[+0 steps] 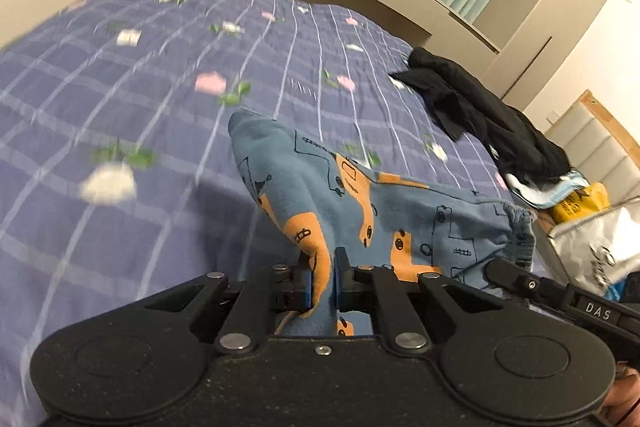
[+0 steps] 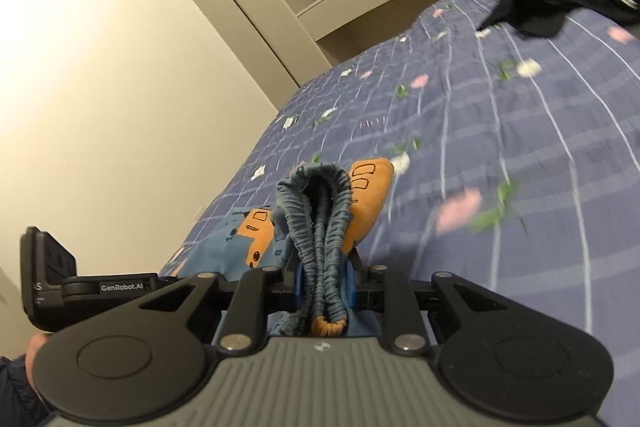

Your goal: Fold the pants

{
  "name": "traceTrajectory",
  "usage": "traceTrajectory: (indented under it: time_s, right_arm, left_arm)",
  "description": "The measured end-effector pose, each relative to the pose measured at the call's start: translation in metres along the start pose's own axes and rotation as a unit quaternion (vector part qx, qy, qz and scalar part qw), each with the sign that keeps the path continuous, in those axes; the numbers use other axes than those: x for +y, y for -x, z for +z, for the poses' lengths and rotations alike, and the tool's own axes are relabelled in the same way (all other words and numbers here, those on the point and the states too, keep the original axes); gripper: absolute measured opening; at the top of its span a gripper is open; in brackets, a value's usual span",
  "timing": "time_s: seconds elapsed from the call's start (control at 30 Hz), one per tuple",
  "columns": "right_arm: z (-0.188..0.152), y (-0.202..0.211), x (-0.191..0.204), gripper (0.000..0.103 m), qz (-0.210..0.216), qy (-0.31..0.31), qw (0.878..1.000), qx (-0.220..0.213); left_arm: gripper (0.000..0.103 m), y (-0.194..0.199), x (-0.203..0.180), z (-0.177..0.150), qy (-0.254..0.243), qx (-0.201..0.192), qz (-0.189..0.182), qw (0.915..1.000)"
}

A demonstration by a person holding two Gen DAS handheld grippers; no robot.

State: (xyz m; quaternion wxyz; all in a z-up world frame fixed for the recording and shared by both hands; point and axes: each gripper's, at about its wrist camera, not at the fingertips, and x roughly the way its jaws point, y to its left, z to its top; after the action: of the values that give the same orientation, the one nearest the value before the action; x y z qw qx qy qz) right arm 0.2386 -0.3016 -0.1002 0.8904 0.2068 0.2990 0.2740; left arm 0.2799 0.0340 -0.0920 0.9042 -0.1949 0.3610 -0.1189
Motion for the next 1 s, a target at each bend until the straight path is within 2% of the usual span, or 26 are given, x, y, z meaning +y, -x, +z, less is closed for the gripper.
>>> traceTrajectory:
  time_s: [0.17,0.23,0.3,0.33,0.4,0.43,0.47,0.5,0.57,0.73,0.8,0.83,0.87,0.93,1.0]
  right_arm:
    - [0.052,-0.055,-0.005,0.022,-0.007,0.021,1.0,-0.003]
    - [0.062,-0.075,-0.014,0.023,-0.011,0.011,1.0,0.002]
    - [0.062,-0.097,-0.031,0.023,-0.02,-0.006,1.0,0.019]
    - [0.057,-0.109,-0.04,0.024,-0.028,-0.011,0.999,0.034]
    - [0.044,-0.127,-0.05,0.027,-0.058,0.001,0.997,0.056]
    - [0.038,-0.131,-0.055,0.028,-0.071,0.003,0.996,0.057]
    - [0.034,-0.131,-0.061,0.029,-0.065,-0.005,0.997,0.052]
    - [0.032,-0.128,-0.066,0.029,-0.056,-0.018,0.997,0.045]
    - [0.032,-0.122,-0.068,0.035,-0.053,-0.02,0.998,0.042]
    - [0.03,-0.092,-0.046,0.049,-0.124,0.057,0.99,0.026]
    - [0.024,-0.074,-0.026,0.053,-0.163,0.087,0.983,0.012]
    - [0.021,-0.065,-0.016,0.055,-0.164,0.096,0.982,0.007]
    - [0.017,-0.054,-0.005,0.066,-0.156,0.098,0.983,0.004]
    - [0.011,-0.036,0.013,0.086,-0.149,0.094,0.984,-0.001]
    - [0.004,-0.014,0.035,0.089,-0.143,0.099,0.985,-0.018]
  left_arm:
    - [0.01,-0.041,0.009,0.046,-0.008,-0.008,0.018,0.9998]
    - [0.012,-0.062,0.017,0.048,-0.011,0.002,0.034,0.9994]
    - [0.017,-0.084,0.021,0.038,-0.034,0.021,0.07,0.9967]
    - [0.021,-0.094,0.022,0.031,-0.05,0.029,0.093,0.994]
    - [0.047,-0.1,0.028,0.02,-0.061,0.018,0.12,0.9907]
    - [0.055,-0.098,0.03,0.018,-0.059,0.009,0.13,0.9897]
    - [0.065,-0.095,0.034,0.017,-0.054,0.004,0.137,0.9891]
    - [0.069,-0.093,0.037,0.016,-0.052,0.004,0.139,0.9889]
    - [0.073,-0.084,0.042,0.015,-0.056,0.003,0.145,0.9878]
    - [0.075,-0.049,0.036,0.002,-0.076,-0.003,0.177,0.9813]
    - [0.075,-0.03,0.029,-0.006,-0.077,0.002,0.181,0.9804]
    - [0.075,-0.021,0.026,-0.01,-0.077,0.003,0.177,0.9813]
    - [0.077,-0.01,0.021,-0.013,-0.075,0.004,0.169,0.9827]
    - [0.086,0.013,0.01,-0.019,-0.072,-0.003,0.158,0.9848]
    - [0.099,0.034,-0.003,-0.024,-0.074,-0.017,0.161,0.9841]
